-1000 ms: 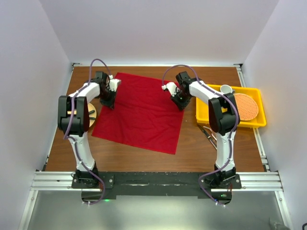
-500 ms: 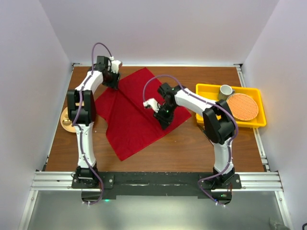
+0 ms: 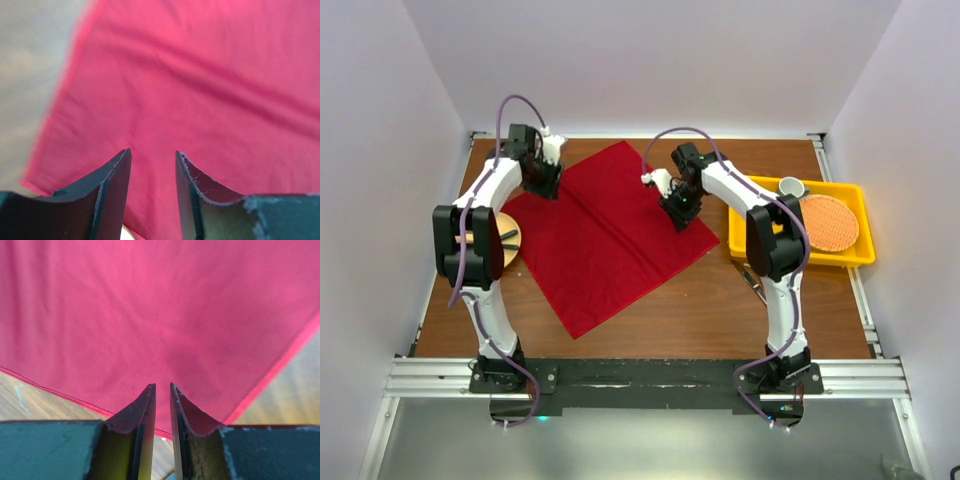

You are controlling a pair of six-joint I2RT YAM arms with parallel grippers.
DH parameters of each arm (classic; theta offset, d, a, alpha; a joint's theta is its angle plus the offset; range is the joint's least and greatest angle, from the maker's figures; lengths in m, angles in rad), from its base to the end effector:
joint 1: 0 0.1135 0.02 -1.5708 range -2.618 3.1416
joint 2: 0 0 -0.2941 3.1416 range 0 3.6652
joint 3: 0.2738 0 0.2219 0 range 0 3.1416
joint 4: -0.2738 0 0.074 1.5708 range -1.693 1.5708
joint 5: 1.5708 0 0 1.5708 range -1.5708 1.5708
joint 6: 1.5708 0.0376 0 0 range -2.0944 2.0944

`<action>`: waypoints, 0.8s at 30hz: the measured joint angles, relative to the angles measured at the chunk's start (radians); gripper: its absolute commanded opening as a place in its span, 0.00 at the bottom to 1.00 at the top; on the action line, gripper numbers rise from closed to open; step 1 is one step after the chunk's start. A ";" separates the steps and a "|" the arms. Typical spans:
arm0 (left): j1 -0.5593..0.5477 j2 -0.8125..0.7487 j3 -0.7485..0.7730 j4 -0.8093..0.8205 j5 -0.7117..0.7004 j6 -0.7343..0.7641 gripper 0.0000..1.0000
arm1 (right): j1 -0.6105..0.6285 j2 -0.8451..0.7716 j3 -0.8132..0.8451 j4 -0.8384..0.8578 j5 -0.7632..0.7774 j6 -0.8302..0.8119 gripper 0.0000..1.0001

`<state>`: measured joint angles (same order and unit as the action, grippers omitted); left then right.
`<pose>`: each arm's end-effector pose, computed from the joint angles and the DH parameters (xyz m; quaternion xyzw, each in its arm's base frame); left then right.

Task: Fold the napkin into a case and place the utensils inside
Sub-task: Flatten the napkin at the center of the board.

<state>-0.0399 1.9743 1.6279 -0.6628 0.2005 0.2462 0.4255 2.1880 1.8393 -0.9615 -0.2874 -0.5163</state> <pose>0.4152 -0.0241 0.2741 0.1637 0.9423 -0.0673 0.2842 0.3962 0.1913 0.2304 -0.4618 0.8661 0.1360 0.1349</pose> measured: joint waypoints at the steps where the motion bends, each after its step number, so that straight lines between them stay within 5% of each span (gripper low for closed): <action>1: 0.000 0.000 -0.024 -0.004 -0.001 0.000 0.43 | 0.006 0.001 -0.021 0.005 0.014 0.000 0.22; 15: -0.010 0.110 -0.092 0.006 -0.036 0.009 0.41 | 0.034 -0.176 -0.401 0.080 0.084 -0.024 0.21; 24: -0.110 0.184 0.016 0.048 -0.021 0.039 0.54 | 0.122 -0.249 -0.522 0.010 -0.069 -0.027 0.27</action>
<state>-0.1501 2.1586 1.6440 -0.6151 0.1799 0.2848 0.5476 1.9388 1.3174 -0.9516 -0.3561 -0.5434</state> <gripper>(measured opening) 0.489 0.261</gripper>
